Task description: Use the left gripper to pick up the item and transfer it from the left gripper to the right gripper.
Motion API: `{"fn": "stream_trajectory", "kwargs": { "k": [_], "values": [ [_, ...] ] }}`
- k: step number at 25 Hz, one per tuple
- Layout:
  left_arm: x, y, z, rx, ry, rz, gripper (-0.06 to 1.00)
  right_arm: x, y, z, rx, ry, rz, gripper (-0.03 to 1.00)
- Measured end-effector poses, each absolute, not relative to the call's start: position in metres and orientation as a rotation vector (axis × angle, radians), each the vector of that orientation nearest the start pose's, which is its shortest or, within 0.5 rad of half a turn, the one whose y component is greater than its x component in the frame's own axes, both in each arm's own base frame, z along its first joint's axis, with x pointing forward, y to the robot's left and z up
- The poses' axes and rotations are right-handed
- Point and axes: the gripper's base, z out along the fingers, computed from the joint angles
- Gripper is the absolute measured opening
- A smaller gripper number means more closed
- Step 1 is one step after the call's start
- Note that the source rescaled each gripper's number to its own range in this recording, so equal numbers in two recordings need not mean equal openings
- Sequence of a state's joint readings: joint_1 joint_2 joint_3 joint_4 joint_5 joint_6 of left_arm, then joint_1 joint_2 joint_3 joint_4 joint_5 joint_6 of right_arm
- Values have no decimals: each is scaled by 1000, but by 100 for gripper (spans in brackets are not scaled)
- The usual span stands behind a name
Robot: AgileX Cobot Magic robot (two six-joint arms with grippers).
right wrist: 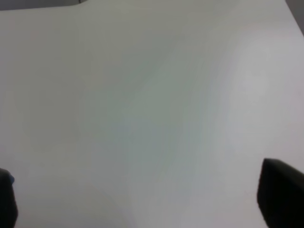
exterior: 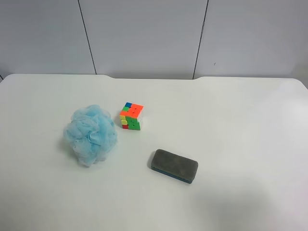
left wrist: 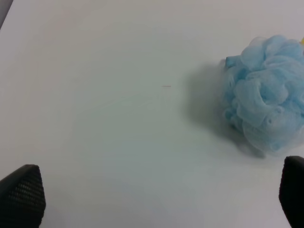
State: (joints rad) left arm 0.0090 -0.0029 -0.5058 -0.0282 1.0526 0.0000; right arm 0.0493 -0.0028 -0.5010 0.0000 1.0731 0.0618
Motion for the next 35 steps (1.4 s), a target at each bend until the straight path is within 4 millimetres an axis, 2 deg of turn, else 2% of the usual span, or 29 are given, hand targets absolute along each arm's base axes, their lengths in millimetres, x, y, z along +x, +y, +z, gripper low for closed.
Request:
{"fn": "stream_trajectory", "kwargs": {
  "k": [27, 31, 35],
  "values": [
    [-5, -2, 280, -8, 2034, -28, 100, -6, 0, 277, 13, 2053, 69, 100],
    [6, -4, 300, 6, 2079, -55, 100, -6, 0, 277, 13, 2053, 69, 100],
    [33, -5, 333, 16, 2155, -60, 100, -6, 0, 277, 13, 2053, 69, 100]
  ]
}}
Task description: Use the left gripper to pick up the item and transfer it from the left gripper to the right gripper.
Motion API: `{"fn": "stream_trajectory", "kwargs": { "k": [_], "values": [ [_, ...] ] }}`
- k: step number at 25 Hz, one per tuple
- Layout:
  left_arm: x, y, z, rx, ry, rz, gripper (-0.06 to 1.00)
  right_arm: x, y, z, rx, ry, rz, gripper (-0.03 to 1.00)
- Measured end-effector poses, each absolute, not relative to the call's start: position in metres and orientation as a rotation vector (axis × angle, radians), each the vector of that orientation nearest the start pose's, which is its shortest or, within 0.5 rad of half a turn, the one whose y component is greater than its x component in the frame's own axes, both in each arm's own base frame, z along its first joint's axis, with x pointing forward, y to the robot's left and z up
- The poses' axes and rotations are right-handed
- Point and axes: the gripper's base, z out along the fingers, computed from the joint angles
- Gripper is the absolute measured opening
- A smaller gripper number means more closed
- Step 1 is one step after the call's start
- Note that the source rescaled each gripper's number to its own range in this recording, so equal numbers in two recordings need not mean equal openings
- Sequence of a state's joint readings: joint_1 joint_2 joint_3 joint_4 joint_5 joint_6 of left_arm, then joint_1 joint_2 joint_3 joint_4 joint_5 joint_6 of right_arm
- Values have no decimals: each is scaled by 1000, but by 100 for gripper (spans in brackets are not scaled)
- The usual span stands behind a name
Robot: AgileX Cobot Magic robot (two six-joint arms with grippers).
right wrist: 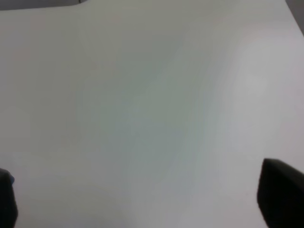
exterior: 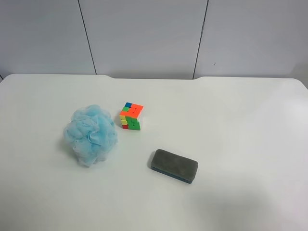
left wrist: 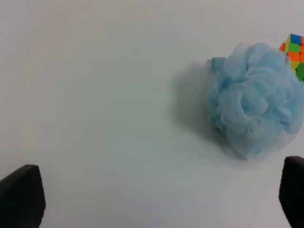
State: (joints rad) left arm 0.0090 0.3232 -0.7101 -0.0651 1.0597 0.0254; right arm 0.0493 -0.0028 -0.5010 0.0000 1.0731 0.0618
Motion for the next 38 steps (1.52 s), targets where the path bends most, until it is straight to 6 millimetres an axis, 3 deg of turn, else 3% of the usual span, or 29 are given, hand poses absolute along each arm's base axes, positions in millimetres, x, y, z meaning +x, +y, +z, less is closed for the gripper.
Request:
{"fn": "stream_trajectory", "kwargs": {
  "k": [3, 6, 7, 8, 15, 26, 38],
  "values": [
    [65, -5, 346, 47, 2257, -47, 100, -6, 0, 277, 13, 2053, 69, 100],
    [101, -6, 344, 93, 2389, -61, 100, -6, 0, 277, 13, 2053, 69, 100],
    [123, -9, 337, 111, 2472, -103, 100, -6, 0, 277, 13, 2053, 69, 100],
    [123, -9, 337, 111, 2472, -103, 100, -6, 0, 277, 13, 2053, 69, 100],
    [175, -30, 306, 320, 2623, -90, 100, -6, 0, 277, 13, 2053, 69, 100],
    [223, -76, 260, 556, 2671, -107, 100, -6, 0, 277, 13, 2053, 69, 100],
    [252, -99, 223, 583, 2655, -132, 100, -6, 0, 277, 13, 2053, 69, 100]
  ]
}}
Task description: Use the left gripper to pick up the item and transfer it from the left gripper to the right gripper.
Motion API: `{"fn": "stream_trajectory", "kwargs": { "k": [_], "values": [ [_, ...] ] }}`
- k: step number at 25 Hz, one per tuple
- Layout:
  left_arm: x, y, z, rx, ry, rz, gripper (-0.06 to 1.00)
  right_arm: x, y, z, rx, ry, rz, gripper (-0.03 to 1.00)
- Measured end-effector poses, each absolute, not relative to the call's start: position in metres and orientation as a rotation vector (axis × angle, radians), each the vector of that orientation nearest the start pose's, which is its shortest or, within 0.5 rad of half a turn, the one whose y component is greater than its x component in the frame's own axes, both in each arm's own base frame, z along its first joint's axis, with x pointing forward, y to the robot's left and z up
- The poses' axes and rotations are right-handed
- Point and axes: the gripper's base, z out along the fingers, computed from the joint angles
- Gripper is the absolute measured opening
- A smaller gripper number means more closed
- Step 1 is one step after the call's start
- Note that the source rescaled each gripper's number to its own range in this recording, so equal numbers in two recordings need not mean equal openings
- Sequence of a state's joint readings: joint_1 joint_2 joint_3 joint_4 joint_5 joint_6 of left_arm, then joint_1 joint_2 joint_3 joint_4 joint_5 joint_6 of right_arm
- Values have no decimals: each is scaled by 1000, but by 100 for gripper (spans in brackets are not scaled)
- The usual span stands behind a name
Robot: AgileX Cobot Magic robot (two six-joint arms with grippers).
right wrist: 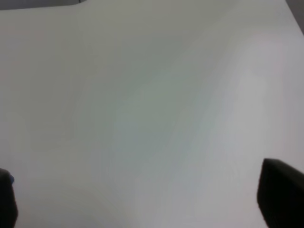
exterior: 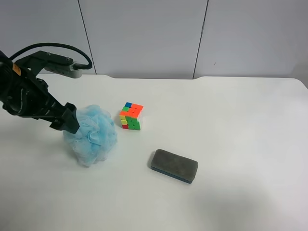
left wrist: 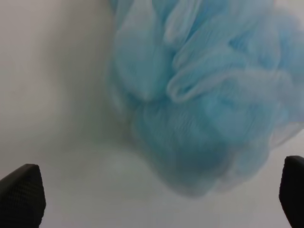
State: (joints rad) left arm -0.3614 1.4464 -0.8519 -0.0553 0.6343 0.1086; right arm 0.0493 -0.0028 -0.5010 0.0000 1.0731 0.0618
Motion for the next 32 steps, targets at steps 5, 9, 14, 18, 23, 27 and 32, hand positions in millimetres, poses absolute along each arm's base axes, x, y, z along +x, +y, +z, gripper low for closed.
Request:
{"fn": "stream_trajectory", "kwargs": {
  "k": [5, 9, 14, 18, 23, 27, 32],
  "values": [
    [260, -118, 216, 616, 2562, -171, 100, -6, 0, 277, 13, 2053, 69, 100],
    [269, -129, 205, 624, 2513, -184, 100, -6, 0, 277, 13, 2053, 69, 100],
    [279, -136, 181, 575, 2542, -210, 100, -6, 0, 277, 13, 2053, 69, 100],
    [286, -139, 159, 556, 2574, -210, 100, -6, 0, 277, 13, 2053, 69, 100],
    [288, -140, 136, 565, 2642, -193, 97, -6, 0, 277, 13, 2053, 69, 100],
    [286, -140, 131, 574, 2686, -187, 67, -6, 0, 277, 13, 2053, 69, 100],
    [286, -140, 132, 576, 2702, -190, 36, -6, 0, 277, 13, 2053, 69, 100]
  ]
}}
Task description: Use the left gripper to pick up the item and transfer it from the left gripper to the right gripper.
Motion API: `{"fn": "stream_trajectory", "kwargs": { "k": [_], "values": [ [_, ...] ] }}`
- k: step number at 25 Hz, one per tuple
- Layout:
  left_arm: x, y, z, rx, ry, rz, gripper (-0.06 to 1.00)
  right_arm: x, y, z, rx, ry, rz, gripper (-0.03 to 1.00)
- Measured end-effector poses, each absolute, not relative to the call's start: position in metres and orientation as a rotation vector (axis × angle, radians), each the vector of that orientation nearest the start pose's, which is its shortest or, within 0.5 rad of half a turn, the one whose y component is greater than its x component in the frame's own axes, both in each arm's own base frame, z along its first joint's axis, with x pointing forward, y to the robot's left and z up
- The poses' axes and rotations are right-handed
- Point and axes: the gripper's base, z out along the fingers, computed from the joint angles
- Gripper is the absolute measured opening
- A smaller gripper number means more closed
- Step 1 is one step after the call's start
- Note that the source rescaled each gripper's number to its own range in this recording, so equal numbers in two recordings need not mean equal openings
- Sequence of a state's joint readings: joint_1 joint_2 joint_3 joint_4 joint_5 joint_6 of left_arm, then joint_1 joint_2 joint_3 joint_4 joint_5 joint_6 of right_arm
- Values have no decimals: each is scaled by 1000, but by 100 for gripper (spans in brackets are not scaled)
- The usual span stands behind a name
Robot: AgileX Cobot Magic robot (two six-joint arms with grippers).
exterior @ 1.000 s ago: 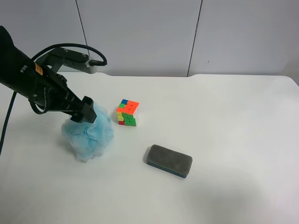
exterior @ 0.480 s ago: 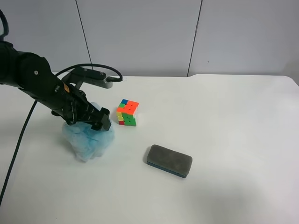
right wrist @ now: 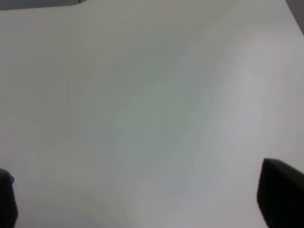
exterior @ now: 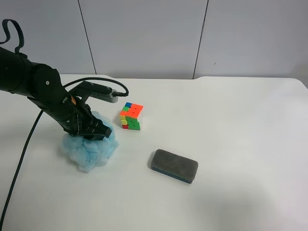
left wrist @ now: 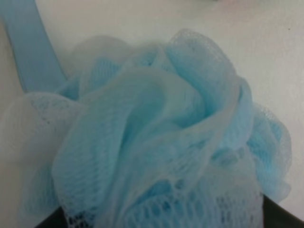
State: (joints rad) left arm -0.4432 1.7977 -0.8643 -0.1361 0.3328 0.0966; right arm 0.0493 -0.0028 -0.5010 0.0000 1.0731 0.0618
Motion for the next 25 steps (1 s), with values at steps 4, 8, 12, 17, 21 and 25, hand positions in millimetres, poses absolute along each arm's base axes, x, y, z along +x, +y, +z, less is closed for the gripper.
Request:
{"fn": "stream_trajectory", "kwargs": {
  "k": [4, 8, 12, 17, 21, 25],
  "values": [
    [291, -144, 144, 593, 2738, -196, 36, -6, 0, 277, 13, 2053, 69, 100],
    [298, -149, 173, 601, 2735, -221, 35, -6, 0, 277, 13, 2053, 69, 100],
    [301, -154, 214, 570, 2689, -291, 33, -6, 0, 277, 13, 2053, 69, 100],
    [296, -158, 246, 527, 2652, -398, 32, -6, 0, 277, 13, 2053, 69, 100],
    [284, -163, 270, 505, 2594, -541, 31, -6, 0, 277, 13, 2053, 69, 100],
    [270, -179, 280, 553, 2557, -624, 30, -6, 0, 277, 13, 2053, 69, 100]
  ]
}}
